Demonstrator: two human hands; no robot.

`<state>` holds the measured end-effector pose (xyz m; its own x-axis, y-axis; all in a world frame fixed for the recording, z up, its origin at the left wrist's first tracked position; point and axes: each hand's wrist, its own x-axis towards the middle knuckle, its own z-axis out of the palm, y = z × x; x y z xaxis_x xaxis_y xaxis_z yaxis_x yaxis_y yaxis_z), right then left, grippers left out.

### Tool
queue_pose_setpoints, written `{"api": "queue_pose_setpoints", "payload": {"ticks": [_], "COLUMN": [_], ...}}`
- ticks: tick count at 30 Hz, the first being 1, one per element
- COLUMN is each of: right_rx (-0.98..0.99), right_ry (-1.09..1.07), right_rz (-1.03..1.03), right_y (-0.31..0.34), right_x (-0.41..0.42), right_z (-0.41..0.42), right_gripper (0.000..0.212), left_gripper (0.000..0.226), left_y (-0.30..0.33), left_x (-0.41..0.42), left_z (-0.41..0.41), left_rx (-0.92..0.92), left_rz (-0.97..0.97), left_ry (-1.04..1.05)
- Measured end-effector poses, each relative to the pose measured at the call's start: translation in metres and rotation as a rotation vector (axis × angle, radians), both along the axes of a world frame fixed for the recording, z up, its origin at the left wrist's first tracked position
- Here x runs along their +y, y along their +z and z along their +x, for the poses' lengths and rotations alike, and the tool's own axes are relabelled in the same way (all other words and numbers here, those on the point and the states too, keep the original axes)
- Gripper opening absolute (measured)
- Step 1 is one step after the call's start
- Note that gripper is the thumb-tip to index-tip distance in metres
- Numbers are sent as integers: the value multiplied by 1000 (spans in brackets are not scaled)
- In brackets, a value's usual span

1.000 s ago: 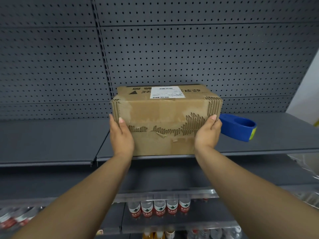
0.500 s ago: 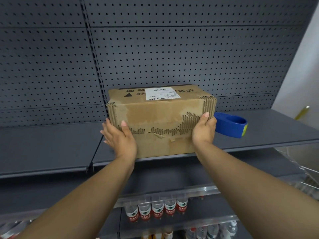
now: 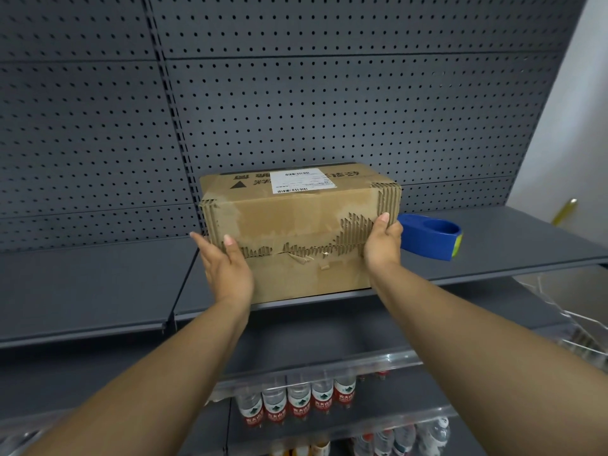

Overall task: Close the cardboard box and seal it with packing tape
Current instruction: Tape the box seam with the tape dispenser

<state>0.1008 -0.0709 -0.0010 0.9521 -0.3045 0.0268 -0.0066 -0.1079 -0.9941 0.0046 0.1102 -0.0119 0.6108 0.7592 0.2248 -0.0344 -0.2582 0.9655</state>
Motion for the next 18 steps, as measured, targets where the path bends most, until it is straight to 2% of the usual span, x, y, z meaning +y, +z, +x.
{"api": "queue_pose_setpoints", "payload": {"ticks": [6,9,11,14,18], "right_rx": [70,68,15,-8,129], "right_ry": [135,169,113,45,16], "right_rz": [94,120,50,-65,-245], "right_y": [8,12,16,21,24], "right_x": [-13,-21,-34,-67,-102], "right_z": [-2,-5,0,17,50], "right_gripper": [60,76,79,63,55], "left_gripper": [62,65,65,59,57], "left_y": [9,12,21,41,54], "left_x": [4,16,21,21,8], "left_z": [-1,-1,0,2,0], "left_rx": [22,-9,19,95,29], "left_rz": [-134,-232,-248,-127,174], "left_ry": [-50,-67,-6,156,238]}}
